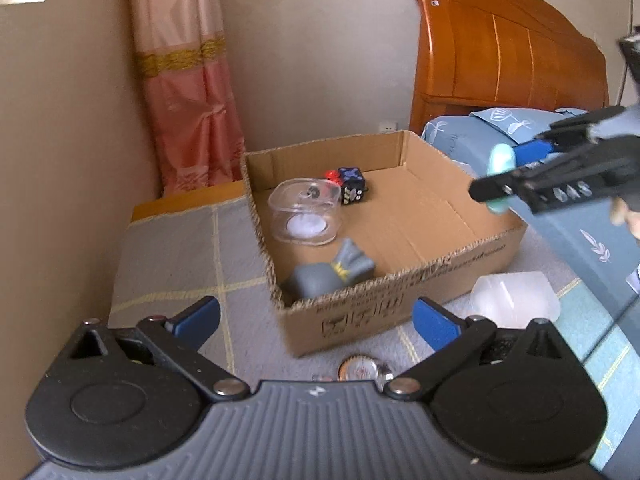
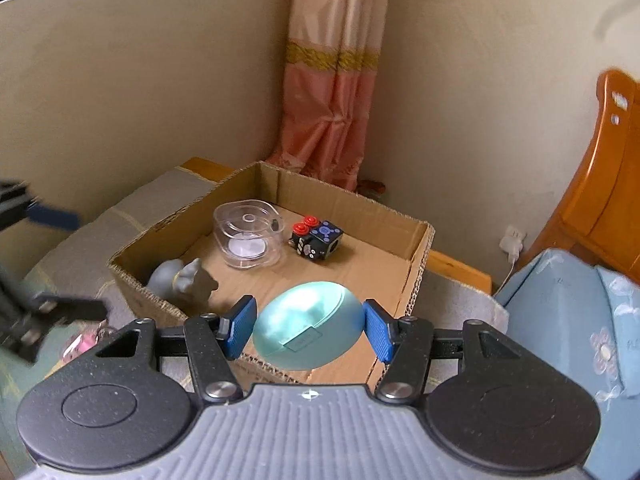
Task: Organize rigid objects
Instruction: 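Release the grey toy into the box with the left gripper while the right drops the blue case in, then move the left gripper to the pink keychain toy while the right gripper approaches the red train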
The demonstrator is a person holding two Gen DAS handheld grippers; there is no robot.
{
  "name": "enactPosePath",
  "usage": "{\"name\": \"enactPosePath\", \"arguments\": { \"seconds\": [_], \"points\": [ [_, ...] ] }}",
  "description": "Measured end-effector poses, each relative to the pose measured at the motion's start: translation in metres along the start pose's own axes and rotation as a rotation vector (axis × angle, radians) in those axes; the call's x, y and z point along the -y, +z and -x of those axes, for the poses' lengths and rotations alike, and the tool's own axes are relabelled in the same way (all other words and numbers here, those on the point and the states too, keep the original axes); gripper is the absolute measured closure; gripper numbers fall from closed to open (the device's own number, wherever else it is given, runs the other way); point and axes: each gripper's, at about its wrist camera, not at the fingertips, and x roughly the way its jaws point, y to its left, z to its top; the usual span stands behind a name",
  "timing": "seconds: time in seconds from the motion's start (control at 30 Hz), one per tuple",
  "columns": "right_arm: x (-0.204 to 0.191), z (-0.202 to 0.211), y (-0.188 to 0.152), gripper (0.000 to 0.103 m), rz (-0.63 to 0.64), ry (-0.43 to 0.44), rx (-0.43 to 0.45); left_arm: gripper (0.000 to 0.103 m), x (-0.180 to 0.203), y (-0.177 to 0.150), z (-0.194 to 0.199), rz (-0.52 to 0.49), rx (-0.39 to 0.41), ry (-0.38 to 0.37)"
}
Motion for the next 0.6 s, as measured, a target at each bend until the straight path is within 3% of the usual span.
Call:
{"name": "enactPosePath", "arguments": {
  "seconds": [0.17,0.23,0.33,0.6],
  "points": [
    [0.003,-0.017,0.006,0.039,-0.034,-0.032,-0.028,0.001,-0.001,-0.010,0.008,0.013,-0.003,0.019],
    [0.004,-0.019,0.007,0.023,-0.061,-0.040,-0.024,0.001,-0.001,-0.014,0.011,0.016,-0.003,0.017],
    [0.003,-0.012,0.005,0.008,-0.083,-0.044,-0.001,0.001,0.001,-0.019,0.016,0.023,0.001,0.019],
    [-0.013,0.018,-0.014,0.001,-0.087,-0.083,0.019,0.001,0.008,-0.030,0.030,0.043,0.026,0.055]
  ]
}}
